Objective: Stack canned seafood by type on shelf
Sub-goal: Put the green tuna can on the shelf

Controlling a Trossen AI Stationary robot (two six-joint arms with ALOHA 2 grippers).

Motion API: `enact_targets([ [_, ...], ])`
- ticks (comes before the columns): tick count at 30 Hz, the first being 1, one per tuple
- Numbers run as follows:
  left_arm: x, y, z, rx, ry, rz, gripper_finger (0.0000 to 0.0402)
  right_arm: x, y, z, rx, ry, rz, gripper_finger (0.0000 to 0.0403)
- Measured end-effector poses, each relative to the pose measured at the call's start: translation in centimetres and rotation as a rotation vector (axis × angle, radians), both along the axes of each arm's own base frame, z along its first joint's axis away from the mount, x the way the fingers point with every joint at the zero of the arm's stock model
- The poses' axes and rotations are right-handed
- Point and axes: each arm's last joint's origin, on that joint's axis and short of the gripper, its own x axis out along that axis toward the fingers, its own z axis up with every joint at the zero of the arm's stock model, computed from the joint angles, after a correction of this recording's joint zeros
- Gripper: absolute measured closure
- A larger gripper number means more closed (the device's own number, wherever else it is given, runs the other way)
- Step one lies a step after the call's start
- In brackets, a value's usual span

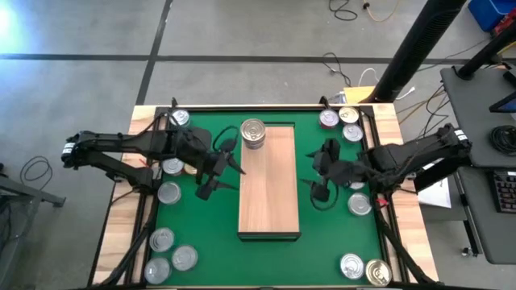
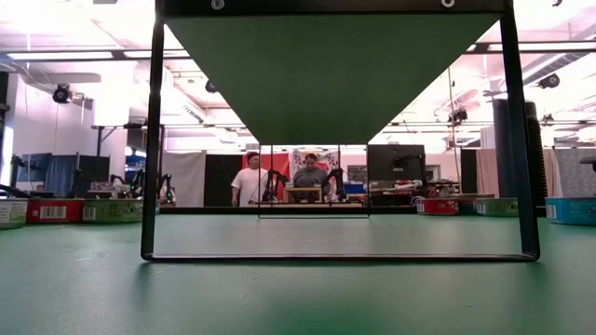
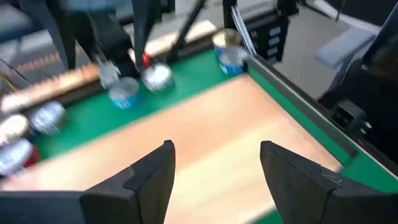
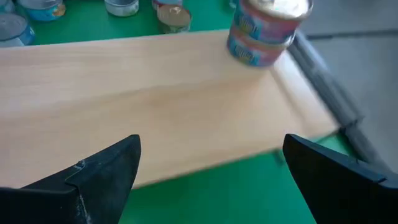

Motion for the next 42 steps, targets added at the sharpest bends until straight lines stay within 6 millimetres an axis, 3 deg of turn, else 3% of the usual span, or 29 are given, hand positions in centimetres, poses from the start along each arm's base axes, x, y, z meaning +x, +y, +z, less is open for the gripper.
enact_targets([
  [6,-2.7,-2.6,0.2,0.048,0.032,-0.044,0.0212,-1.7,2.3,0.0,0.191,0.121,-0.171,0.0019],
  [10,-5.7,-3.4,0.8,0.002,0.027,-0.059,0.023,-2.8,3.3,0.1,0.418,0.395,-0.303,0.0019],
  [13,-7.8,-3.1,0.1,-0.099,0.045,-0.011,0.024,-3.5,4.6,-0.7,0.586,0.657,-0.384,0.0019],
  [20,-11.5,-2.6,-2.9,-0.197,0.082,0.094,0.0249,-2.9,10.7,-5.1,0.681,0.941,-0.451,0.0019],
  [26,-14.4,-2.0,-0.8,-0.217,-0.095,0.061,0.0249,-1.6,16.1,-8.0,0.802,1.099,-0.505,0.0019],
  [30,-15.5,-2.1,-0.6,-0.273,-0.149,-0.005,0.0249,-1.7,18.7,-10.6,0.714,1.151,-0.55,0.0019],
  [33,-15.7,-2.3,-1.0,-0.292,-0.203,-0.044,0.0249,-2.2,18.7,-11.8,0.59,1.225,-0.564,0.0019],
  [35,-15.8,-2.2,-1.1,-0.269,-0.262,-0.032,0.0249,-2.2,17.5,-11.9,0.507,1.26,-0.559,0.0019],
  [38,-15.7,-1.9,-1.1,-0.203,-0.328,0.038,0.0249,-1.9,14.5,-11.0,0.398,1.218,-0.57,0.0025],
  [42,-15.1,-2.0,-1.3,-0.16,-0.336,0.08,0.0249,-1.9,9.0,-8.7,0.36,0.993,-0.624,0.0052],
])
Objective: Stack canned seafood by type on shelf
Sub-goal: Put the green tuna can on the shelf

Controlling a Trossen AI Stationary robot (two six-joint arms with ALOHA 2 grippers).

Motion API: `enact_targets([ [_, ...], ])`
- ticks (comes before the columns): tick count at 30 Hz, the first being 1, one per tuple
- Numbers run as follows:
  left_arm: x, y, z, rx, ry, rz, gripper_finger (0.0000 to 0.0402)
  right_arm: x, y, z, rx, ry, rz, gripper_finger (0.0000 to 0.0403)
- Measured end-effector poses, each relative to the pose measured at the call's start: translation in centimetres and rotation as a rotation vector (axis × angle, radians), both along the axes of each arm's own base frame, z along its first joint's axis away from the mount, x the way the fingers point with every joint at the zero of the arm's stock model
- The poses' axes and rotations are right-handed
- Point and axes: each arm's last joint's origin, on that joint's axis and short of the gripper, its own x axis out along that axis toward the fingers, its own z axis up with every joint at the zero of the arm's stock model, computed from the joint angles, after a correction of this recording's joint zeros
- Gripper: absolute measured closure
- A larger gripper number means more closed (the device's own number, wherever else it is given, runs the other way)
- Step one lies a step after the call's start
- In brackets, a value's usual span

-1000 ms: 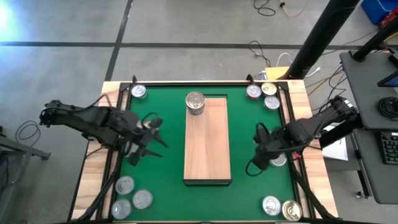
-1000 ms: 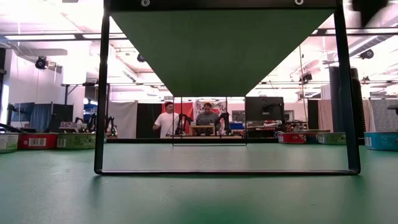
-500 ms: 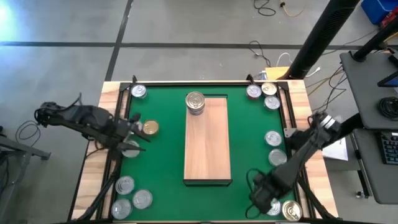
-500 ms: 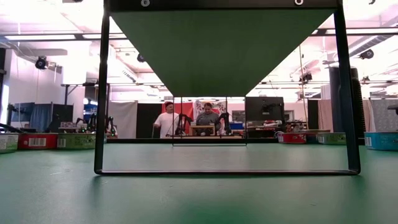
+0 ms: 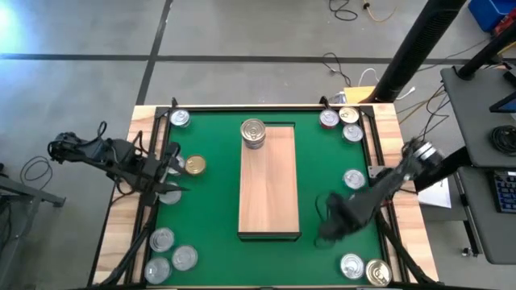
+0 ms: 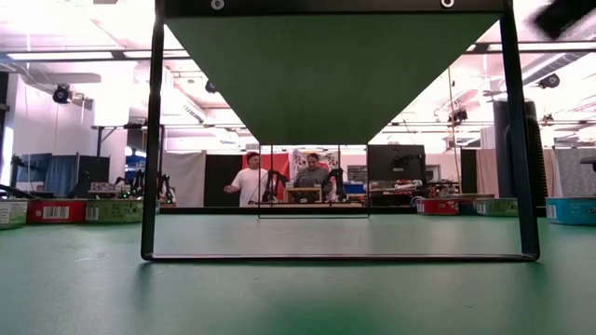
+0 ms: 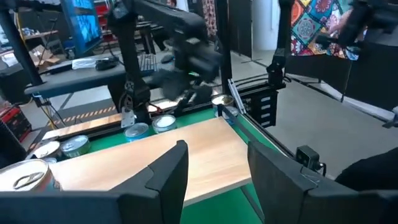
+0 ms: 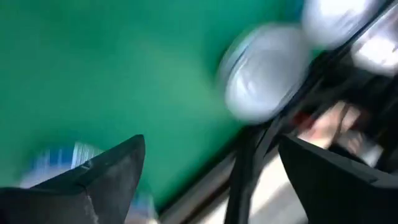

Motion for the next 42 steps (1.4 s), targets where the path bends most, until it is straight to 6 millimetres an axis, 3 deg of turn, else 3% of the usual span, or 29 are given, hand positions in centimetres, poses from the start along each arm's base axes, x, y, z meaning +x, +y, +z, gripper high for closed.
enact_targets([
  [5,0.6,-0.2,0.0,0.006,0.016,0.004,0.0249,-1.8,-6.0,1.7,-0.22,-0.258,-0.237,0.0102],
  [9,1.0,-0.1,0.5,0.058,0.015,0.009,0.0249,-3.2,-9.5,1.5,-0.329,-0.428,-0.497,0.0151],
  [15,2.2,1.0,1.2,0.091,0.037,0.008,0.0249,-4.6,-14.3,1.3,-0.471,-0.515,-0.698,0.0216],
  [19,3.1,2.9,0.6,0.075,0.111,0.034,0.0249,-5.2,-17.8,0.9,-0.499,-0.464,-0.749,0.0239],
  [26,4.3,8.0,-0.4,0.055,0.163,0.216,0.0243,-5.7,-24.0,-0.7,-0.447,-0.467,-0.751,0.0248],
  [29,4.3,9.9,-0.7,0.036,0.185,0.314,0.0231,-6.5,-25.7,-2.2,-0.482,-0.449,-0.788,0.0248],
  [34,3.5,11.3,-0.1,-0.021,0.177,0.443,0.0212,-7.6,-27.2,-3.9,-0.601,-0.413,-0.842,0.0248],
  [42,4.8,13.6,-2.1,-0.212,0.313,0.785,0.021,-8.0,-28.5,-7.3,-0.716,-0.4,-0.955,0.0265],
])
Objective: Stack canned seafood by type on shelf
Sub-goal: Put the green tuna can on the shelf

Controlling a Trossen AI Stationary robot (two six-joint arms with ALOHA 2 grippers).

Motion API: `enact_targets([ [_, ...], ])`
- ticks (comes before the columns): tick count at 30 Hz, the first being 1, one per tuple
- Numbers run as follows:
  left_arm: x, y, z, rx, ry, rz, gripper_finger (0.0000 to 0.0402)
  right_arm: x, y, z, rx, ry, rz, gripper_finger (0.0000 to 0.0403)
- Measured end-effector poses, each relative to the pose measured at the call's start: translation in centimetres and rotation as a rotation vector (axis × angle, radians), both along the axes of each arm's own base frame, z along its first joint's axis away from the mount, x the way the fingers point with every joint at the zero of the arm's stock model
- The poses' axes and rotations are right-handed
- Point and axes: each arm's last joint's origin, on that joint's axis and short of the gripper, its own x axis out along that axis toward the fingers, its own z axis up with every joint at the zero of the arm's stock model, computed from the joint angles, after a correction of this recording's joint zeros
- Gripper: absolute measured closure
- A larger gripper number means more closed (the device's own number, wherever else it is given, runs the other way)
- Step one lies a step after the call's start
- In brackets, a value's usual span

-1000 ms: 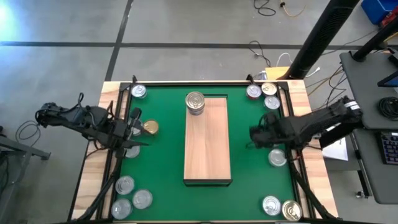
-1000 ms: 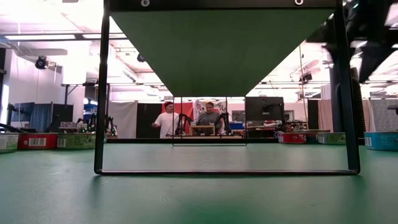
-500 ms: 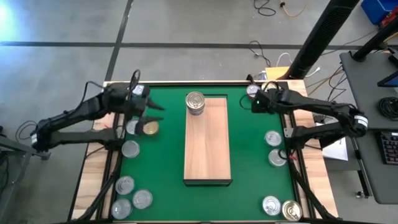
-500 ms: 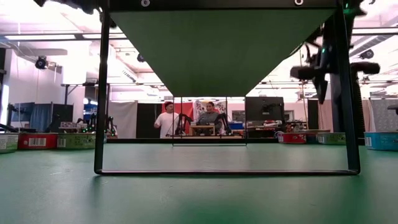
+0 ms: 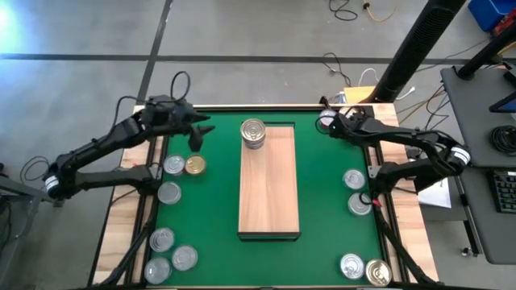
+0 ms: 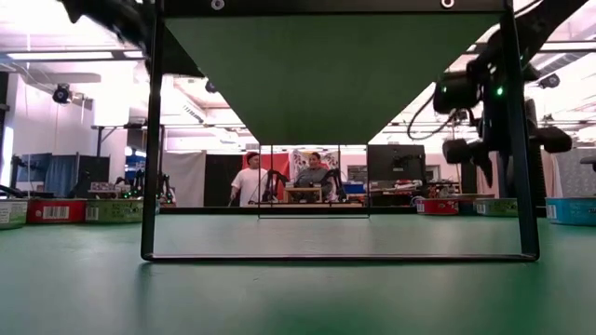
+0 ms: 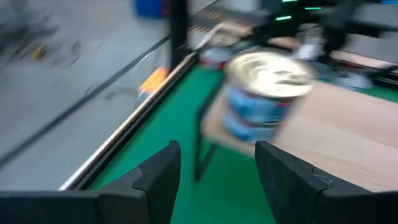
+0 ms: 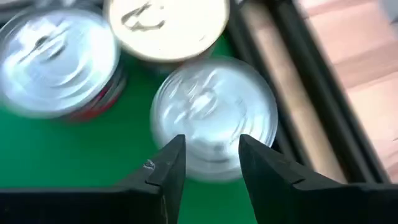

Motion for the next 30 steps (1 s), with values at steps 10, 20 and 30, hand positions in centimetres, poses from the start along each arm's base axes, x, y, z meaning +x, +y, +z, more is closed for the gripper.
enact_targets([
  [10,1.3,1.4,-1.9,-0.044,0.105,0.141,0.0209,0.1,-2.2,-3.0,0.126,0.093,0.061,0.03],
  [20,-0.8,-3.1,-4.5,-0.156,0.147,-0.106,0.0209,2.7,2.2,-3.5,0.287,0.04,0.421,0.034],
  [30,-3.4,-10.4,-10.1,-0.252,-0.065,-0.447,0.0209,6.7,12.8,-3.4,0.323,-0.198,0.764,0.0365],
])
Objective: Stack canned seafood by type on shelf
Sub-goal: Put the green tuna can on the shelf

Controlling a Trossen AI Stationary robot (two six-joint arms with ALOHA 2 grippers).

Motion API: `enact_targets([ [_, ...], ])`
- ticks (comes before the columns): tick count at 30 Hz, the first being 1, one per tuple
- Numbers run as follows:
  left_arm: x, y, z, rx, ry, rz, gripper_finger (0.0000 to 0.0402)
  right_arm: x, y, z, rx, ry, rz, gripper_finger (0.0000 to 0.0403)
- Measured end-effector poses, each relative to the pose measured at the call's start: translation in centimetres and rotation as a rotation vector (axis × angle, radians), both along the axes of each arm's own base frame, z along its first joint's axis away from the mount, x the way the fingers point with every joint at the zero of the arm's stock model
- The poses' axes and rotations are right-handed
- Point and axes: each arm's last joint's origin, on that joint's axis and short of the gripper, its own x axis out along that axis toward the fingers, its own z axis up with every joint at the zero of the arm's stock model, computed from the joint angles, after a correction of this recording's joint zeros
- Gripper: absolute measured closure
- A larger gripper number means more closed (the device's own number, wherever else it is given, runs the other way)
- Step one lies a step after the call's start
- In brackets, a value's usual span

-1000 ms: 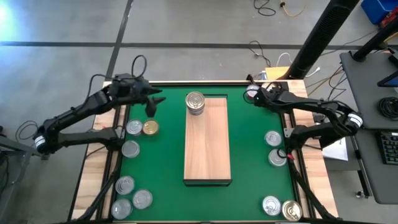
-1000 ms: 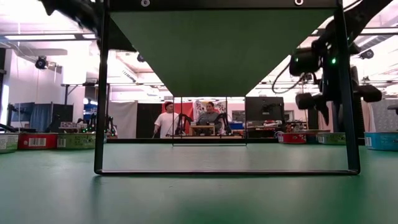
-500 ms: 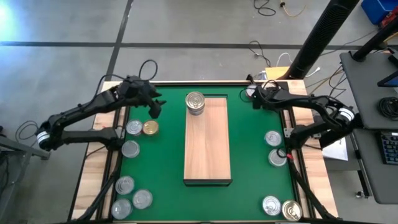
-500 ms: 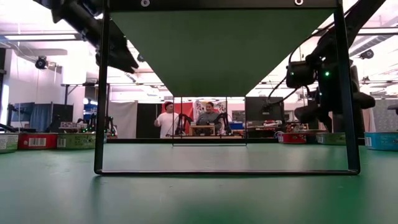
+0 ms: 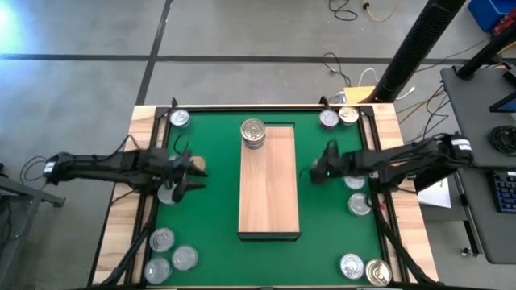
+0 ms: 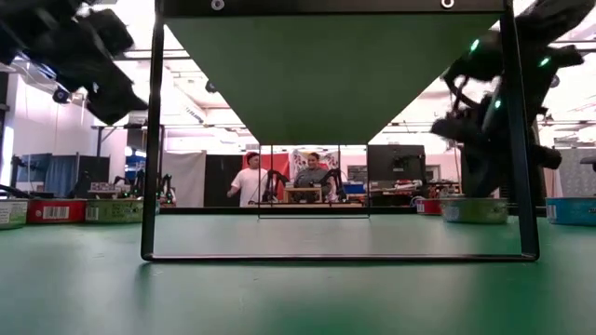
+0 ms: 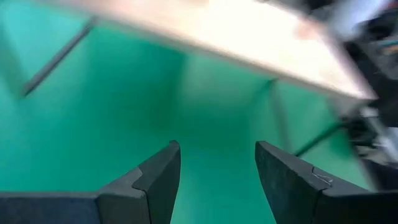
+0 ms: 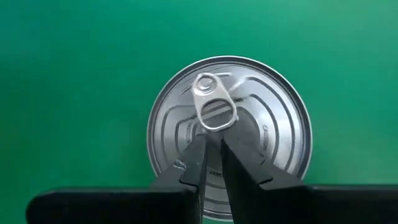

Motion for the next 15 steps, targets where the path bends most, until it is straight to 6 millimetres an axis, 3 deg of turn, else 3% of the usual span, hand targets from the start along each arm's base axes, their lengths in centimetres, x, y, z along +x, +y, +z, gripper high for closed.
enact_targets([
  [3,0.0,-1.2,-1.0,0.027,-0.036,0.001,0.0209,1.7,2.4,2.2,-0.001,-0.118,0.116,0.0367],
  [8,0.1,-2.7,-2.5,0.111,0.001,0.052,0.0209,1.4,4.2,5.9,-0.141,-0.11,0.255,0.0367],
  [15,0.7,-4.4,-4.6,0.157,-0.043,0.024,0.0209,-1.2,4.6,4.1,-0.218,0.1,0.45,0.0367],
])
